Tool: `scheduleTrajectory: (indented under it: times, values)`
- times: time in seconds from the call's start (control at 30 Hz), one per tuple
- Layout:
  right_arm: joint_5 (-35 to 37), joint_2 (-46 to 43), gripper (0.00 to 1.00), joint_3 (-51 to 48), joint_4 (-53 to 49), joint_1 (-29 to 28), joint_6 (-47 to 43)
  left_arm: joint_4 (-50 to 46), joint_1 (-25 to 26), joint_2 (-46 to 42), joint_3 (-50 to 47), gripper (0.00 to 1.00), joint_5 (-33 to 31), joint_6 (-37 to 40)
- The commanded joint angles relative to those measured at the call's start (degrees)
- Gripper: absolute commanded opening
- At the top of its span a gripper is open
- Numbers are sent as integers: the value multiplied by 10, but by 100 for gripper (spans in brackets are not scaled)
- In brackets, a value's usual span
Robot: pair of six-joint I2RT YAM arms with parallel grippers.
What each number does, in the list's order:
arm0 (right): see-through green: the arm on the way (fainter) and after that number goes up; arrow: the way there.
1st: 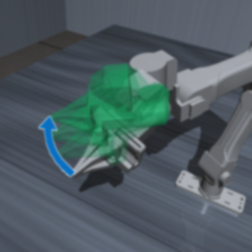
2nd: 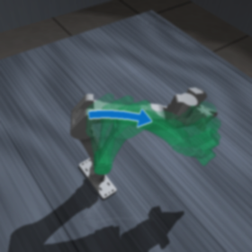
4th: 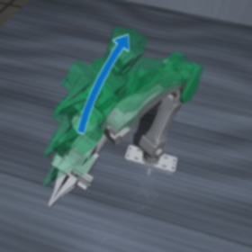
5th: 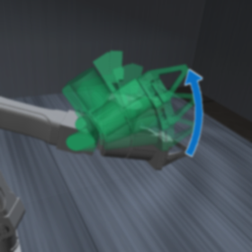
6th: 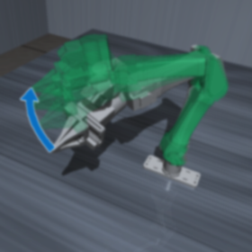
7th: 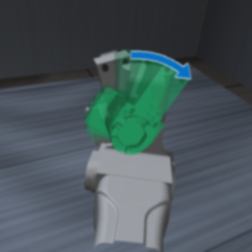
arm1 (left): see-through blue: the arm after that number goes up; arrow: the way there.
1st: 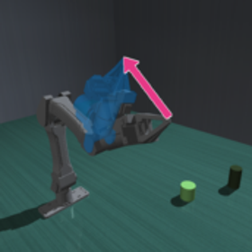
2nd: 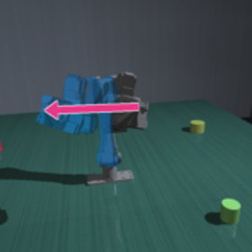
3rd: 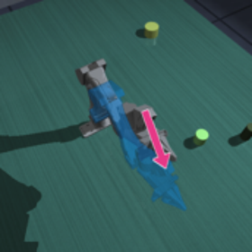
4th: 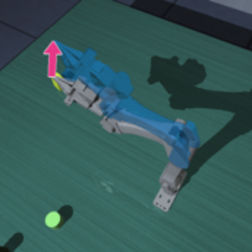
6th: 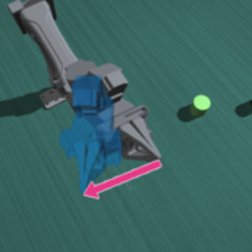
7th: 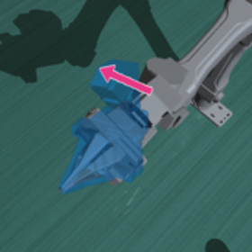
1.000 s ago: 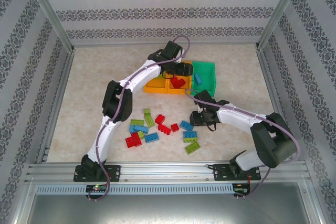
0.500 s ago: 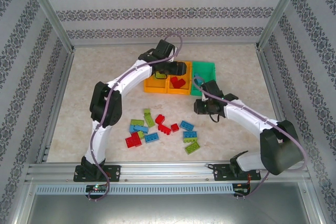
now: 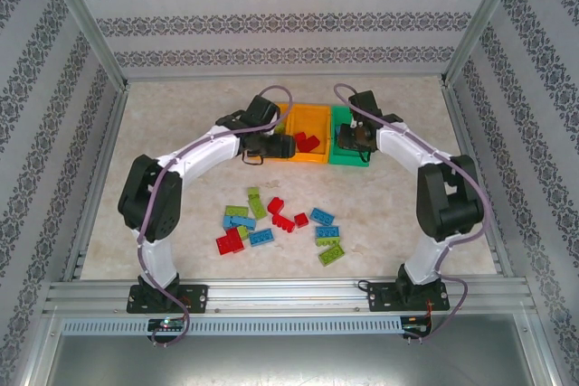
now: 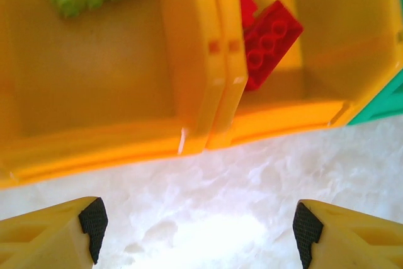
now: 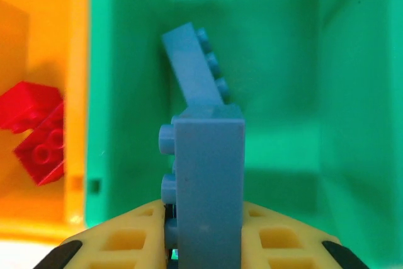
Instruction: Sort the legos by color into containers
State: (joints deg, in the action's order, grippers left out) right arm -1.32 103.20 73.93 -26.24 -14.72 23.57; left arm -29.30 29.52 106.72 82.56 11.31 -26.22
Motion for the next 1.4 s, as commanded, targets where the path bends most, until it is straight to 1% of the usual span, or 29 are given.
scheduleTrajectory:
  times: [0.0,0.1,0.17,0.23,0.33,0.4,0.57,0.77,1.0,1.1,1.2,1.37]
  values:
    - [1,31,27,42,-33,7,-12,9,1,-32,-53,79,22,16]
    - [0,48,30,57,-35,10,-11,-5,15,-45,-79,78,28,56]
    - [-2,56,33,63,-33,12,-9,-18,29,-47,-89,78,25,79]
    - [-5,60,36,67,-34,14,-7,-23,38,-44,-94,78,31,90]
    - [-3,60,46,71,-36,14,-6,-29,52,-36,-99,78,40,100]
    - [-2,57,50,72,-37,15,-6,-33,61,-30,-104,77,40,104]
    - [-15,29,54,56,-25,15,5,-40,73,-19,-119,74,42,107]
    - [-7,-7,60,27,-21,15,5,-60,88,-13,-119,73,42,128]
    - [12,-41,62,-3,-28,19,1,-71,96,-11,-137,66,41,140]
    - [18,-57,67,-15,-29,23,3,-71,97,-6,-137,61,40,139]
    - [22,-73,74,-26,-27,29,5,-73,97,1,-134,59,38,140]
    - [22,-98,77,-44,-18,38,7,-72,97,13,-129,53,37,140]
